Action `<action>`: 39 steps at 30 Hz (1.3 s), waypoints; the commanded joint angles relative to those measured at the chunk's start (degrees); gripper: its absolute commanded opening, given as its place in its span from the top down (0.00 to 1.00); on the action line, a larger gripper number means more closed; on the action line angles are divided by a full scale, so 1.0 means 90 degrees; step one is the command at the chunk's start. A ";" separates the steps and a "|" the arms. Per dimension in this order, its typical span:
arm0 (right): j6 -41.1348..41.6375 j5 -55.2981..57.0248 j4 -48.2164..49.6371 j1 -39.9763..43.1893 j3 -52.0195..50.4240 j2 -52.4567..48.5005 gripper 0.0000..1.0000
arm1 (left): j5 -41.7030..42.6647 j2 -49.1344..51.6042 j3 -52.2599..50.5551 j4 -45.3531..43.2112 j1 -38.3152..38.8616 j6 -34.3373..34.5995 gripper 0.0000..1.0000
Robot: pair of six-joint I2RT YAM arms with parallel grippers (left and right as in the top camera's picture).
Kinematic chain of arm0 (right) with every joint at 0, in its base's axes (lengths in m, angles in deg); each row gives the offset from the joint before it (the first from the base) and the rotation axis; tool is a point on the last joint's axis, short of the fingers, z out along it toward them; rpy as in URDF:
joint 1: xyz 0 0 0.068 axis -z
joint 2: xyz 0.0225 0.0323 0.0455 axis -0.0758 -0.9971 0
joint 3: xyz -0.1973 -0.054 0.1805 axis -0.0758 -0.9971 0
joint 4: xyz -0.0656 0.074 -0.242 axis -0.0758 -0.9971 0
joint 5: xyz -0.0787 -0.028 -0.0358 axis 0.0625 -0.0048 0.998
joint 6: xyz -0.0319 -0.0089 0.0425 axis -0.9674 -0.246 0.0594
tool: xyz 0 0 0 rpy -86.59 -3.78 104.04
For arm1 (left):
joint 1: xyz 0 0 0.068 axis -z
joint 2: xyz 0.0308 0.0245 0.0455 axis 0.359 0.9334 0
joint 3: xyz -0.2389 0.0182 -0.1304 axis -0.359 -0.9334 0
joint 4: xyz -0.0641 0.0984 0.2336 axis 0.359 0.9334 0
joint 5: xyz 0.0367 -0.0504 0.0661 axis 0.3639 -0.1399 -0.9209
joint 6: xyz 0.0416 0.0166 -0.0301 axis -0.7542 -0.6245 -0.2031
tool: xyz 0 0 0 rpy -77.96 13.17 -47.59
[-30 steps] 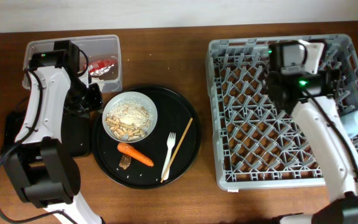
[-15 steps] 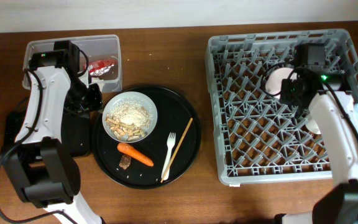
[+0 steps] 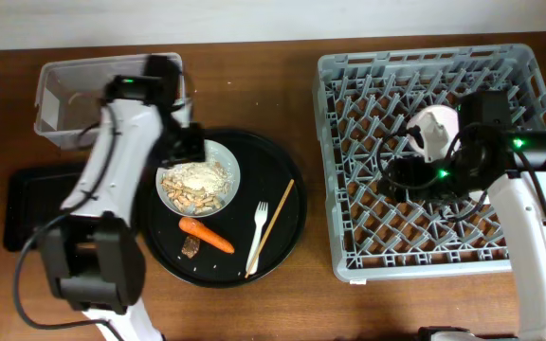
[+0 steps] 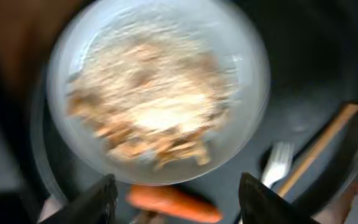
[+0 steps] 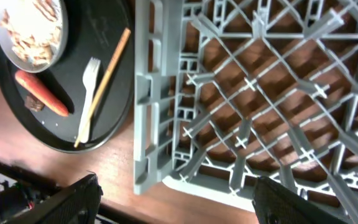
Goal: Sort waste into correct bins and load items into the dishwasher rack
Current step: 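Lift the white plate with the left gripper and tip rice onto the black tray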
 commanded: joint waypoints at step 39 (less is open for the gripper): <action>-0.0087 0.0311 -0.0124 -0.0034 0.0012 0.0029 0.18 | -0.2093 0.1445 0.0765 0.1401 0.2103 0.0903 1.00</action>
